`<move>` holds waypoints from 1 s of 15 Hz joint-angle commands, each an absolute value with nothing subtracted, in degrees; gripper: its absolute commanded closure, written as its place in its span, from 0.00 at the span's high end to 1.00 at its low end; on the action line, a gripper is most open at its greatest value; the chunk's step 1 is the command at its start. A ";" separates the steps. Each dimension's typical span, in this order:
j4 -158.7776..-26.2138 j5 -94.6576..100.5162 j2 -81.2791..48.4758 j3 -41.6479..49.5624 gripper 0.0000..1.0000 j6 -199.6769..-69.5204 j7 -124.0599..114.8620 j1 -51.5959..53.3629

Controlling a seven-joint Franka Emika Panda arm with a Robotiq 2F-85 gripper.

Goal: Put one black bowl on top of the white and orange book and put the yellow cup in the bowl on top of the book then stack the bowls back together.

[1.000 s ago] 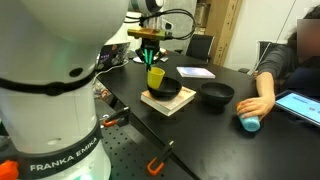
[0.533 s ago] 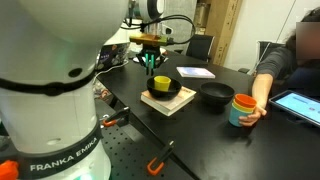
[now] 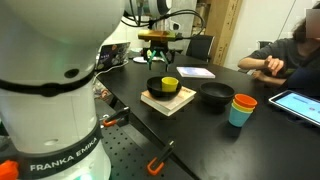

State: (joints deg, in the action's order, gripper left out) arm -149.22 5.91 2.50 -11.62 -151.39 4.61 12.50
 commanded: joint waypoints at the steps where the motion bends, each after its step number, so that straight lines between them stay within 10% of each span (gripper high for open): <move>1: -146.00 9.05 5.12 -10.31 1.00 -143.06 0.10 10.21; 15: -152.62 10.31 6.48 -2.57 1.00 -139.81 -0.10 2.28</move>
State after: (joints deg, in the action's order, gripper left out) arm -149.34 11.10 4.32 -3.40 -138.65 -1.78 3.00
